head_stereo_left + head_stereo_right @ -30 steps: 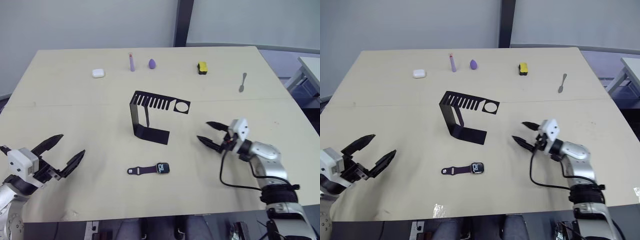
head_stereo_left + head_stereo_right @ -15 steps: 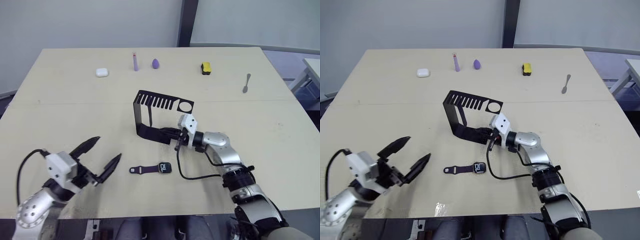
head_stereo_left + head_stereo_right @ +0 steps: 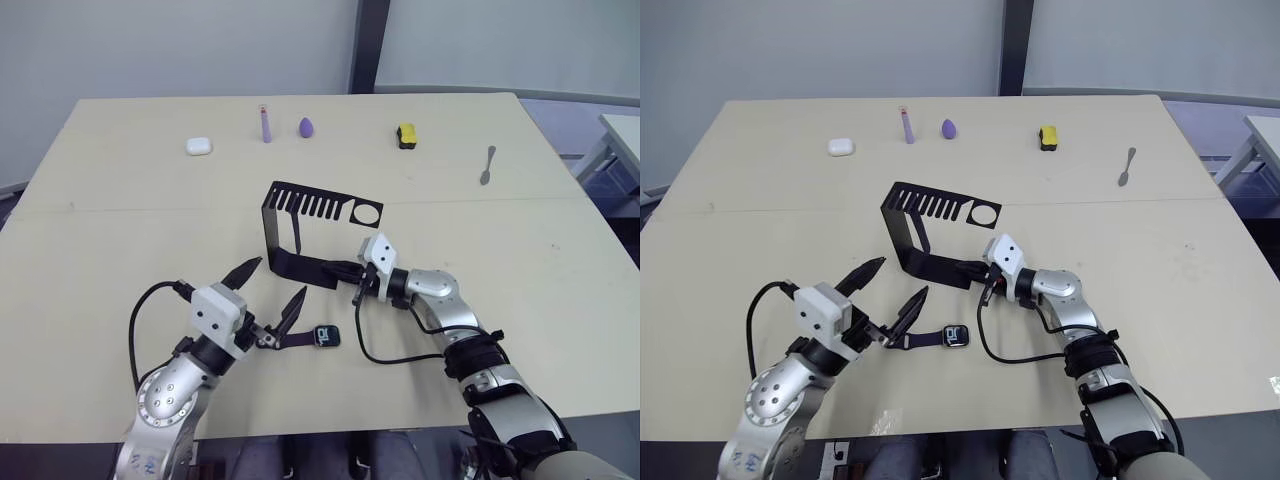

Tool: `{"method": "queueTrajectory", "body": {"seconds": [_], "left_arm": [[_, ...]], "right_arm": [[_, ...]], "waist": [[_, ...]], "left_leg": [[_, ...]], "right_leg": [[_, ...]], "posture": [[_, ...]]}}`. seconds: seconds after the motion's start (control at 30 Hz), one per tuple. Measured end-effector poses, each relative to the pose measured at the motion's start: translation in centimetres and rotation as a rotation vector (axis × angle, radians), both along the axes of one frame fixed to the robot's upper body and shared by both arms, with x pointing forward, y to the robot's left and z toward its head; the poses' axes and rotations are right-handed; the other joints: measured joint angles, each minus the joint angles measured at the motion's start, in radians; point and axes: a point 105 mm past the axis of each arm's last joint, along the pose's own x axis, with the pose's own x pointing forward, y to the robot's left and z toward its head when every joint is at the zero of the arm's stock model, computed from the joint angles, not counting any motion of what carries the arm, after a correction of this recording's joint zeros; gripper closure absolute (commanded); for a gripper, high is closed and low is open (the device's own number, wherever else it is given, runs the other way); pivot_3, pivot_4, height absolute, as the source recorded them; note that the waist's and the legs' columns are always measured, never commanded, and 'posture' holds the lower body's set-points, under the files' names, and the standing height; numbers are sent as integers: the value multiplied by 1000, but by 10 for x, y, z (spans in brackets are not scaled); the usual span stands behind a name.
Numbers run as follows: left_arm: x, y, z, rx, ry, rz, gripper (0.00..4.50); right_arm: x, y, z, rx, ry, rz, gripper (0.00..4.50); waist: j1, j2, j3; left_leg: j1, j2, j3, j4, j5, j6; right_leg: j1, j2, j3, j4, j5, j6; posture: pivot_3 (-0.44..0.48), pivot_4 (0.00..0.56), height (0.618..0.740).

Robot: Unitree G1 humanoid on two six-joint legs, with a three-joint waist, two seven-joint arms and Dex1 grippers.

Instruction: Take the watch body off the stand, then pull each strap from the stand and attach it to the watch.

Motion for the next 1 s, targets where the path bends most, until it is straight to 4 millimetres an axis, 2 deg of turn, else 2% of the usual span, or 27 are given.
{"method": "queueTrajectory", "body": {"seconds": [0.17, 0.43, 0.87, 0.97, 1.0], "left_arm": [[18, -3, -4, 6, 7, 65, 864], [32, -29, -1, -22, 4, 24, 864], [51, -37, 5, -43, -25, 69, 864], [53, -37, 3, -36, -21, 75, 1640], [53, -36, 3, -35, -23, 76, 2136]], "right_arm": [[-2, 0, -1, 1, 4, 6, 4500], [-4, 2, -1, -8, 17, 29, 4500], [-4, 2, -2, -9, 21, 29, 4500], [-4, 2, -2, -10, 22, 29, 4500], [-4, 2, -2, -10, 23, 29, 4500]], "waist": [[0, 0, 0], [0, 0, 0], [1, 0, 0], [1, 0, 0], [1, 0, 0]], "left_leg": [[0, 0, 0, 0, 0, 0], [0, 1, 0, 1, 0, 0], [0, 1, 0, 2, 0, 0], [0, 1, 0, 2, 0, 0], [0, 1, 0, 2, 0, 0]], "right_leg": [[0, 0, 0, 0, 0, 0], [0, 0, 0, 0, 0, 0], [1, 0, 0, 0, 0, 0], [1, 0, 0, 0, 0, 0], [1, 0, 0, 0, 0, 0]], "posture": [[0, 150, 740], [0, 150, 740], [0, 150, 740], [0, 150, 740], [0, 150, 740]]}}
